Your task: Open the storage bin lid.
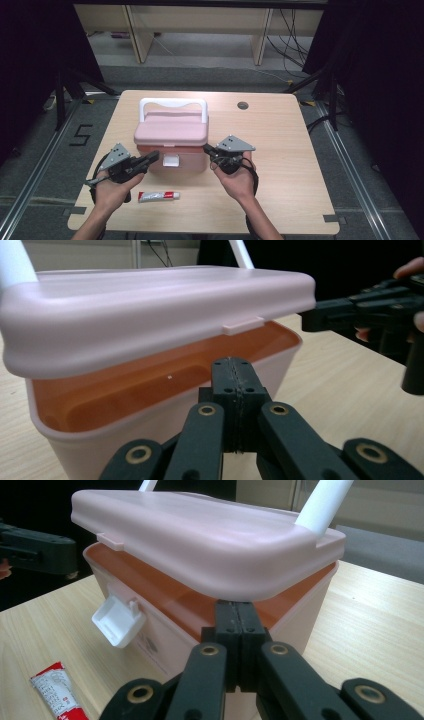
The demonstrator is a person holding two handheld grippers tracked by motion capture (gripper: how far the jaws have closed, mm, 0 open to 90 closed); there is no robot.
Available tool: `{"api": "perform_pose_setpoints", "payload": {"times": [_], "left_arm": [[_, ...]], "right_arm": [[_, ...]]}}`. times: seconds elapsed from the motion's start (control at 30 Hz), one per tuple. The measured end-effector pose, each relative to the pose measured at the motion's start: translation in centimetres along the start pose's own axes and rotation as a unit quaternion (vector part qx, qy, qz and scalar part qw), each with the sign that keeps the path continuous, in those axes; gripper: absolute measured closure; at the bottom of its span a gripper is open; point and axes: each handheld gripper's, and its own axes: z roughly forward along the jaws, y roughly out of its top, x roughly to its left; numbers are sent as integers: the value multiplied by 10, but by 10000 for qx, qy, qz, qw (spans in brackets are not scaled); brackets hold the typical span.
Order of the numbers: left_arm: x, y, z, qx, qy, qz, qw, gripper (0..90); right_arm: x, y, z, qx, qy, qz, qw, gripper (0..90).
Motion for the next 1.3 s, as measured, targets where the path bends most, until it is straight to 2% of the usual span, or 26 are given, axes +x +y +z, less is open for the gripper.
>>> {"api": "perform_pose_setpoints", "payload": {"times": [0.13,0.27,0.43,0.5,0.53,0.6,0.83,0.93,0.97,1.0,1.07,1.17,1.2,1.27,1.3], "left_arm": [[1,1,6,-46,68,8,10000,897],[3,3,12,-25,163,52,9999,897],[5,7,15,-65,192,50,9998,898],[6,9,16,-76,199,43,9998,898],[7,10,16,-80,203,42,9998,898],[7,11,17,-130,173,38,9998,898],[7,17,16,-142,237,153,9995,898],[7,19,17,-170,226,164,9995,897],[7,19,17,-181,224,183,9994,897],[7,20,18,-224,196,180,9994,897],[7,22,18,-214,218,188,9994,897],[6,25,19,-263,229,217,9992,897],[6,26,19,-302,214,227,9991,898],[5,28,20,-300,231,268,9989,897],[5,29,20,-317,224,265,9989,898]], "right_arm": [[0,1,-1,14,-67,-30,10000,900],[0,3,-2,-24,-35,-24,10000,900],[0,5,-3,-6,-72,-72,9999,900],[2,4,-2,-71,-81,81,9999,900],[0,5,-2,-61,-86,-36,9999,900],[0,6,-2,-85,-39,-88,9999,900],[3,6,-4,-66,-63,12,10000,900],[4,4,-3,-116,11,-70,9999,900],[6,4,-4,-73,-48,-69,9999,900],[9,3,-3,-88,32,-16,10000,900],[13,2,-1,-69,64,-124,9999,900],[23,1,5,58,219,-181,9996,900],[27,1,8,52,237,-142,9996,900],[36,-1,17,96,441,-115,9989,900],[38,-1,19,109,444,-136,9989,900]]}}
